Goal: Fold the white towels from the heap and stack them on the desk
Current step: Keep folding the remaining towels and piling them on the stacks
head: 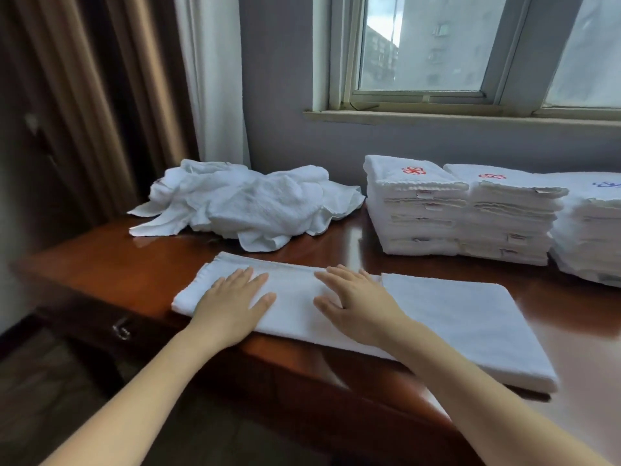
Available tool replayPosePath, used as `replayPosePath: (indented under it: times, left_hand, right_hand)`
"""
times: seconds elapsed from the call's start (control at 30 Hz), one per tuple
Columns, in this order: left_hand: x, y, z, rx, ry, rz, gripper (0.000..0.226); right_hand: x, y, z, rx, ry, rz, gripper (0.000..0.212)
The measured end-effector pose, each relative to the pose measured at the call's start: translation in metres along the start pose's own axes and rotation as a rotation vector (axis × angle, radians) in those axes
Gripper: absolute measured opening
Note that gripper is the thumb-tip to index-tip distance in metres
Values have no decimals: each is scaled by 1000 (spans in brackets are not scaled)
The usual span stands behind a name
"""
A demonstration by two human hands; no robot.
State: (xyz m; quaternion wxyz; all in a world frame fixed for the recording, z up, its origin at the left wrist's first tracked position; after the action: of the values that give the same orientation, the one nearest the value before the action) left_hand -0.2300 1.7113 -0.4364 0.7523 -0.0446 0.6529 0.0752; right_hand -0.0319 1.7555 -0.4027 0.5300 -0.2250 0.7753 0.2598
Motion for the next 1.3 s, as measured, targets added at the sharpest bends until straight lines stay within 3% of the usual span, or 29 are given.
replayPosePath:
  times: [0.4, 0.5, 0.67, 1.03, 1.13, 1.23, 1.3]
  left_hand:
    - [-2, -19, -94, -296, -180, 161, 70]
    - [-7, -20, -99, -344, -254, 220, 62]
    - [-13, -14, -104, -349, -401, 87, 37]
    - [-38, -8, -97, -309, -664, 198, 35]
    - [-48, -6, -91, -319, -745, 268, 19]
    - [-65, -10, -75, -245, -902, 437, 45]
    - [-79, -12, -49, -119, -999, 494, 65]
  right_hand:
    - [45, 48, -39, -75, 21, -44, 51]
    - [50, 44, -36, -86, 19, -3, 50]
    - [51, 44, -36, -99, 17, 35, 50]
    - [51, 43, -34, -85, 24, 18, 52]
    - [49, 42, -35, -79, 41, 11, 53]
    - [47, 43, -34, -46, 126, -26, 55]
    - [39, 44, -29, 34, 394, -80, 56]
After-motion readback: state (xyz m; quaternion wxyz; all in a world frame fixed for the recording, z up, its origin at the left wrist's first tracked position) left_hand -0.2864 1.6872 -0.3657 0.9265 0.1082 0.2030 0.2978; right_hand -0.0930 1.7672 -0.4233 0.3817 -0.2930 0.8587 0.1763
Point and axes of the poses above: each hand's wrist, its own y-axis towards the middle knuckle, its own x-axis out of the palm, z = x × y, the point moved 7 cm from there along y, towards the middle knuckle, and after that the axes turned 3 degrees about x, right-handed, at the moved point
